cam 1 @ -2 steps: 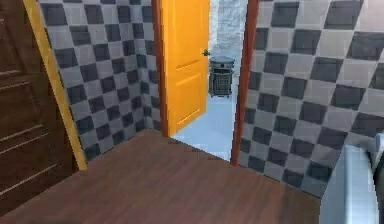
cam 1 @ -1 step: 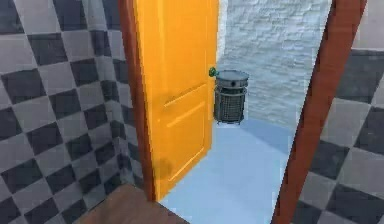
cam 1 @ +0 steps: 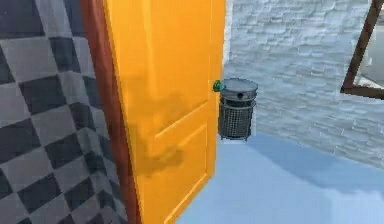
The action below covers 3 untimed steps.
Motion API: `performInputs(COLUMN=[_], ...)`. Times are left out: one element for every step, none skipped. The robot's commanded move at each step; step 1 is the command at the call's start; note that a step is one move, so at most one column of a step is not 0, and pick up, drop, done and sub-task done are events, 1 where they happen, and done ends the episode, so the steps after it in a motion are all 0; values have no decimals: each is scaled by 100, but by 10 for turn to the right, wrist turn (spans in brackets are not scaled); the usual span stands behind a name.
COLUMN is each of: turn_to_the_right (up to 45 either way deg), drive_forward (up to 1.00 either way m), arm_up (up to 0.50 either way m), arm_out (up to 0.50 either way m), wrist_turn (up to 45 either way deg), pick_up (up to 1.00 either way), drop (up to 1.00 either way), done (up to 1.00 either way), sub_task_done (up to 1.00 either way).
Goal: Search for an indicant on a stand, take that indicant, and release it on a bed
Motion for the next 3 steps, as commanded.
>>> performInputs(turn_to_the_right=[330, 0, -240], drive_forward=[0, 30, 0], arm_up=[0, 0, 0], arm_out=[0, 0, 0], wrist_turn=[0, 0, 0], pick_up=[0, 0, 0], drop=[0, 0, 0], done=[0, 0, 0], sub_task_done=[0, 0, 0])
